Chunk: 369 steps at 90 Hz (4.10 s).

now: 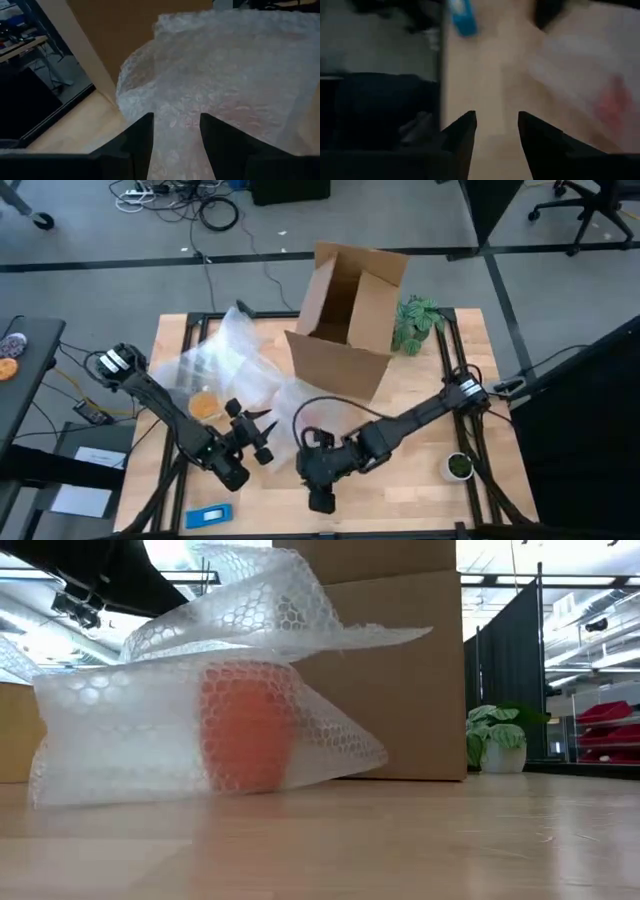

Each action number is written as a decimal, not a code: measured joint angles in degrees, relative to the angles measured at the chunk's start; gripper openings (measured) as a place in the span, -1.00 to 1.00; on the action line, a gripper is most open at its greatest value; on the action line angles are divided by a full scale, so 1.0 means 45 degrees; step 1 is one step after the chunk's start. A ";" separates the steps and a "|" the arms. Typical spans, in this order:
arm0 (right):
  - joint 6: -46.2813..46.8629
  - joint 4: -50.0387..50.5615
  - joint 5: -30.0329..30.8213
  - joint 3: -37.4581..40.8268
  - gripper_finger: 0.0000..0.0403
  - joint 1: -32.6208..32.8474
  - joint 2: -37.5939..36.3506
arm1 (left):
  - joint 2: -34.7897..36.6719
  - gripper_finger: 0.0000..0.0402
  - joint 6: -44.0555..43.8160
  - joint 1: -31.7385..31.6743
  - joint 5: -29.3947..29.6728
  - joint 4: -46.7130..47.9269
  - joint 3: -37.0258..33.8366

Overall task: Wrap mug
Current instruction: Wrap the orange mug with transparent bubble wrap

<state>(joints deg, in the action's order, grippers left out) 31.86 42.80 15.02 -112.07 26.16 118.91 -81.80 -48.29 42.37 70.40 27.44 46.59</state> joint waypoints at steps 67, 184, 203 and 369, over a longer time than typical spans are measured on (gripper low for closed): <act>-0.1983 -0.2185 0.0614 0.2351 -0.35 -0.2821 0.0015 | 0.0097 -0.28 0.0257 0.0674 -0.2135 0.0666 0.0000; -0.4233 -0.1782 0.0867 -0.1769 -0.36 -0.2284 -0.0253 | 0.1583 -0.28 -0.3667 0.2506 -0.0121 0.3131 -0.0457; -0.2873 -0.2076 0.0926 -0.0287 -0.48 -0.2139 -0.0171 | 0.1583 -0.28 -0.3670 0.2501 0.0007 0.3098 -0.0496; -0.2092 -0.0616 0.0649 0.0914 -1.00 -0.2830 0.0433 | 0.1613 -0.28 -0.0266 0.2788 0.0080 0.2591 0.1461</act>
<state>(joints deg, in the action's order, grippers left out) 22.45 40.03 17.94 -107.96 13.43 120.86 -74.54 -49.49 54.92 70.76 39.10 53.16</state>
